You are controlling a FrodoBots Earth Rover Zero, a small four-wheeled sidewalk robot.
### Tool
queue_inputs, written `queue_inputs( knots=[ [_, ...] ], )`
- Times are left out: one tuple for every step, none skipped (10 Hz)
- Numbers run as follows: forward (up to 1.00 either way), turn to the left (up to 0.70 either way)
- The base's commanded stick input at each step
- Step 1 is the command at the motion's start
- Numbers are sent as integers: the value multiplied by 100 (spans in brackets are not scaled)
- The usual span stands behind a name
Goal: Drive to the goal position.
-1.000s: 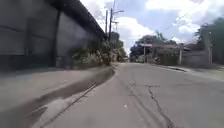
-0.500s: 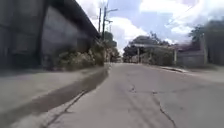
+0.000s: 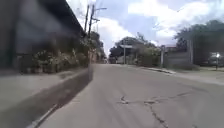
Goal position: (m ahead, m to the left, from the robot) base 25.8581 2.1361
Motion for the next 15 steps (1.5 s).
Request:
queue_inputs(
  knots=[
    [100, 0],
    [100, 0],
    [100, 0],
    [100, -2],
    [100, -37],
    [100, -40],
    [100, -40],
    [100, -40],
    [100, -31],
    [100, -17],
    [100, 0],
    [100, -2],
    [100, -2],
    [100, -2],
    [100, -2]
  ],
)
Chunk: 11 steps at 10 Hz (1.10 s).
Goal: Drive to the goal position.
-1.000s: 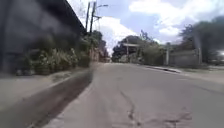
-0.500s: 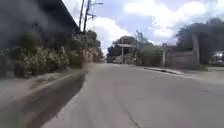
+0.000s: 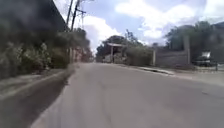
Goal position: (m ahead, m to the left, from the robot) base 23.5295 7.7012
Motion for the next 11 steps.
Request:
queue_inputs(
  knots=[
    [100, -2],
    [100, -2],
    [100, -2],
    [100, -2],
    [100, -2],
    [100, -2],
    [100, -2],
    [100, -2],
    [100, -2],
    [100, -5],
    [100, -14]
  ],
)
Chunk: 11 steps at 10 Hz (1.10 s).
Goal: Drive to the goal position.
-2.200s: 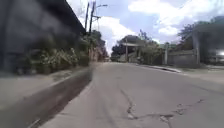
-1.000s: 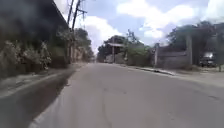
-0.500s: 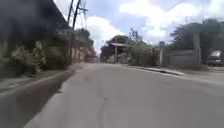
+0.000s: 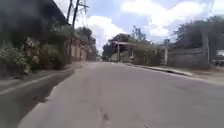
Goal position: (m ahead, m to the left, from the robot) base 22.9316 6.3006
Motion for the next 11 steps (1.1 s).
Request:
queue_inputs(
  knots=[
    [100, -40],
    [100, -34],
    [100, -16],
    [100, 0],
    [100, 0],
    [100, 0],
    [100, 0],
    [100, 11],
    [100, 32],
    [100, 35],
    [100, 20]
  ],
)
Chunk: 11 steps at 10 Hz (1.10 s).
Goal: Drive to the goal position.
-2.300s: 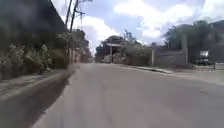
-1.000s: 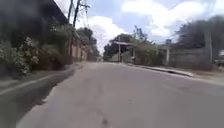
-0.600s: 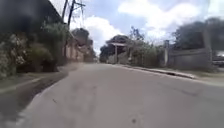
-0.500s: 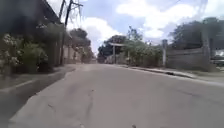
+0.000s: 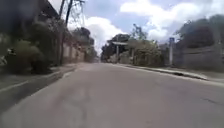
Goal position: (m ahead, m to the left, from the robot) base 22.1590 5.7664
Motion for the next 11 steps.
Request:
queue_inputs(
  knots=[
    [100, 0],
    [100, 0],
    [100, 0],
    [100, 0],
    [100, 0],
    [100, 0],
    [100, 0],
    [100, 0],
    [100, 0],
    [100, 0],
    [100, 0]
  ],
)
